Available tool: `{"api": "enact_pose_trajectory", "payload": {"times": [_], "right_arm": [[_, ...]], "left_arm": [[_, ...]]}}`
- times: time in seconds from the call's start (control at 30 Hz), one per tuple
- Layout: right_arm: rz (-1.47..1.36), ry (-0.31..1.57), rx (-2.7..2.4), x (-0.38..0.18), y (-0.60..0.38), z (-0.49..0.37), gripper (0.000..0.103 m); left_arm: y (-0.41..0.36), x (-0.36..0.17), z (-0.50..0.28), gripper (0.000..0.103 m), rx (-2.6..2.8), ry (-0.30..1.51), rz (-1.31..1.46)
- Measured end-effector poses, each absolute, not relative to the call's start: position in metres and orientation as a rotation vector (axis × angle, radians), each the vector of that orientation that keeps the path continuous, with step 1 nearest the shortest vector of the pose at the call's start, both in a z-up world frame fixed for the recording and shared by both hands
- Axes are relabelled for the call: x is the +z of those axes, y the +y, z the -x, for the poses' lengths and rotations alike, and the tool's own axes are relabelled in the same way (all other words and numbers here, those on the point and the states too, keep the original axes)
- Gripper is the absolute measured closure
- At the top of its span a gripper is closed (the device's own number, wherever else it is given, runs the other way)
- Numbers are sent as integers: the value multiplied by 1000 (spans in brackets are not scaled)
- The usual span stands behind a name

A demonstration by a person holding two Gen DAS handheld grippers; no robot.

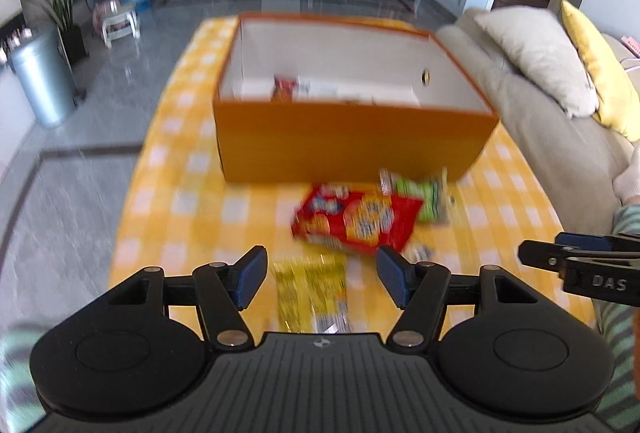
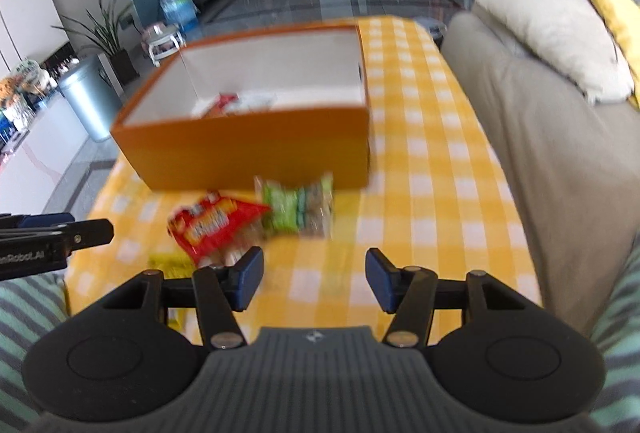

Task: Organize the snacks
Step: 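Move both tools back toward the remaining snacks, then grasp the yellow packet with the left tool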

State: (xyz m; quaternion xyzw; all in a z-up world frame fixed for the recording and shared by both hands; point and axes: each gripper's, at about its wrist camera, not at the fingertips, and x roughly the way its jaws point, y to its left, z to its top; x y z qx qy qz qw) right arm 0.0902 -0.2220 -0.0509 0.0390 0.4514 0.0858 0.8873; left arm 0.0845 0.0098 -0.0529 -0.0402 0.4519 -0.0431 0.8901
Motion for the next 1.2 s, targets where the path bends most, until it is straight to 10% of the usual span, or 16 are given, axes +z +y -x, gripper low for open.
{"api": "enact_pose_trajectory", "payload": {"times": [1.2], "right_arm": [[10,1058,380,-117,-166,-124,55]], "left_arm": [[-3,-139,-123,21,-70,1180,62]]}}
